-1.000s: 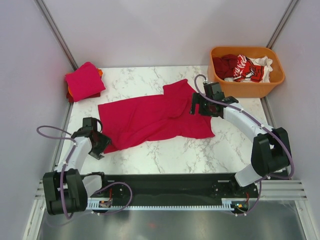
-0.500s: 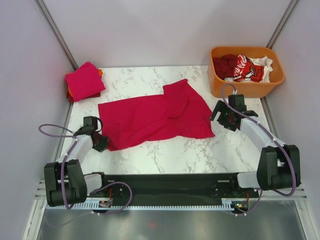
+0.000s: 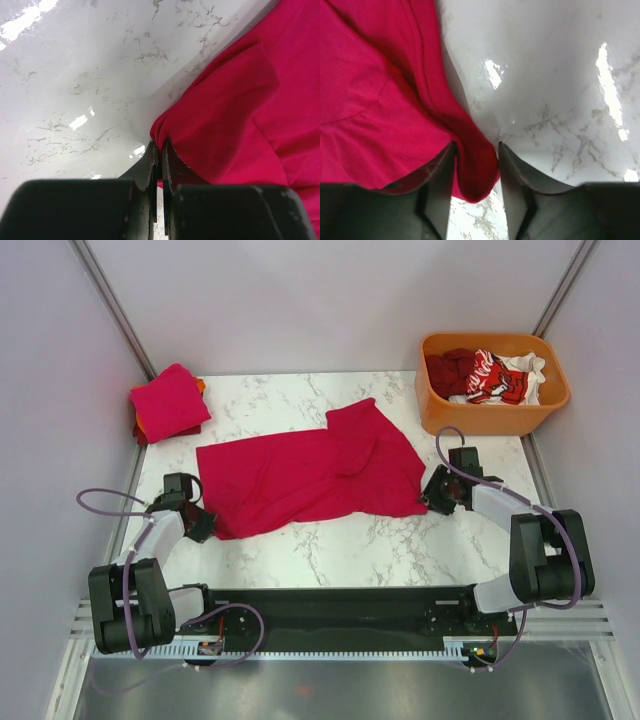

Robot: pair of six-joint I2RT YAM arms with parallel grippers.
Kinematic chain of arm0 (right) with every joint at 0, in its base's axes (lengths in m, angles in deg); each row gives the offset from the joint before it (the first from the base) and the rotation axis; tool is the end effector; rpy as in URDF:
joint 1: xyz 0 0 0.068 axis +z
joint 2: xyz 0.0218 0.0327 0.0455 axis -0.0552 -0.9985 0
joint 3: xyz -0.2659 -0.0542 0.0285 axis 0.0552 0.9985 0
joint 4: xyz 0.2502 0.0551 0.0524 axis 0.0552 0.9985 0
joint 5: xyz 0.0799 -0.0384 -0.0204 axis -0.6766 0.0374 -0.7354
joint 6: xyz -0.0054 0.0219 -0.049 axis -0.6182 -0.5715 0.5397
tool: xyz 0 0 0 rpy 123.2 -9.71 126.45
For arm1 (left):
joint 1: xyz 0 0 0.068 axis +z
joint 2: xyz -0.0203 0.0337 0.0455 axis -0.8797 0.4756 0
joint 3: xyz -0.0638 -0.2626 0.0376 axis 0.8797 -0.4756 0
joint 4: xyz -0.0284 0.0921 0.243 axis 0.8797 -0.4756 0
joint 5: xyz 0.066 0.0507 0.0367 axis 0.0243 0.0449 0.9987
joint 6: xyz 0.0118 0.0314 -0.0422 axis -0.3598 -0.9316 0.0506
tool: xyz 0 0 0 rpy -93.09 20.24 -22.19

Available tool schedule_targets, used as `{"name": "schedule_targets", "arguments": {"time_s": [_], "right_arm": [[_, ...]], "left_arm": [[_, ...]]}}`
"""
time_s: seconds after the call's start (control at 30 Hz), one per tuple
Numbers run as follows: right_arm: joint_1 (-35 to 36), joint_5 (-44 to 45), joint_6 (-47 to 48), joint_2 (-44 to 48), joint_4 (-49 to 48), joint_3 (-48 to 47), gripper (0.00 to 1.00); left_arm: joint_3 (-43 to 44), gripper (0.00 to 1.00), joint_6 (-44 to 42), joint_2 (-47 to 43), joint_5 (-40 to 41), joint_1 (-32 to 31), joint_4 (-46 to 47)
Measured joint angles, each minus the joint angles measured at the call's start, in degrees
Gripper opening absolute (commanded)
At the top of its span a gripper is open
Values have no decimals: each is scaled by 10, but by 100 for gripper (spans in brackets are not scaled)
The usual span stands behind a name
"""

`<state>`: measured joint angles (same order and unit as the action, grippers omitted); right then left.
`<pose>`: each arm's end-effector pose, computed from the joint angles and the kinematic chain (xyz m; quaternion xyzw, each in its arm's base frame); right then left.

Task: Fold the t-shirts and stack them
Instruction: Fold the tshirt

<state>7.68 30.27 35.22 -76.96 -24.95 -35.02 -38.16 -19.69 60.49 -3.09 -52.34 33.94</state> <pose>0.2612 0.0249 0.1553 0.2560 0.9289 0.1476 0.2234 0.1929 0.0341 0.1549 -0.4939 0.8469 -0.0346 0.1940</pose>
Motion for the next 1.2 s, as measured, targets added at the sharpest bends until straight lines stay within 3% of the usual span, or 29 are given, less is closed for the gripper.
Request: {"name": "schedule_targets", "arguments": {"time_s": [0.03,0.07,0.13,0.27,0.47,0.63,0.7,0.73,0.8,0.83,0.87,0.93,1.03,1.2], "right_arm": [[0,-3,-1,-4,-7,0,39],[0,-6,-2,-9,-14,0,22],[-2,-13,2,-19,-28,0,0],[-22,-34,4,-30,-37,-1,0],[-111,-34,14,-8,-28,-11,0],[-118,-28,16,20,-13,-11,1],[-119,-27,17,27,-9,-11,39],[-119,-26,18,29,-8,-11,65],[-119,-22,28,30,-4,-11,82],[-119,-17,30,31,0,-11,86],[-119,-10,34,33,4,-11,88],[-119,6,38,44,17,-11,89],[-119,28,41,74,29,-13,87],[-65,54,52,90,52,-73,84]], "left_arm": [[0,2,0,0,0,0,1],[0,2,-1,0,0,0,1],[0,2,-2,0,0,0,2],[3,2,-7,1,-3,1,-1],[16,2,-24,-1,-14,30,-20],[16,2,-24,-28,-19,32,-40],[16,2,-24,-35,-24,32,-45],[15,2,-23,-37,-28,32,-46],[14,5,-23,-37,-31,32,-46],[12,10,-23,-37,-33,33,-46],[11,38,-23,-37,-35,33,-47],[7,83,-23,-37,-48,33,-48],[2,92,-16,-50,-64,33,-56],[22,88,-20,-92,-74,33,-79]]}}
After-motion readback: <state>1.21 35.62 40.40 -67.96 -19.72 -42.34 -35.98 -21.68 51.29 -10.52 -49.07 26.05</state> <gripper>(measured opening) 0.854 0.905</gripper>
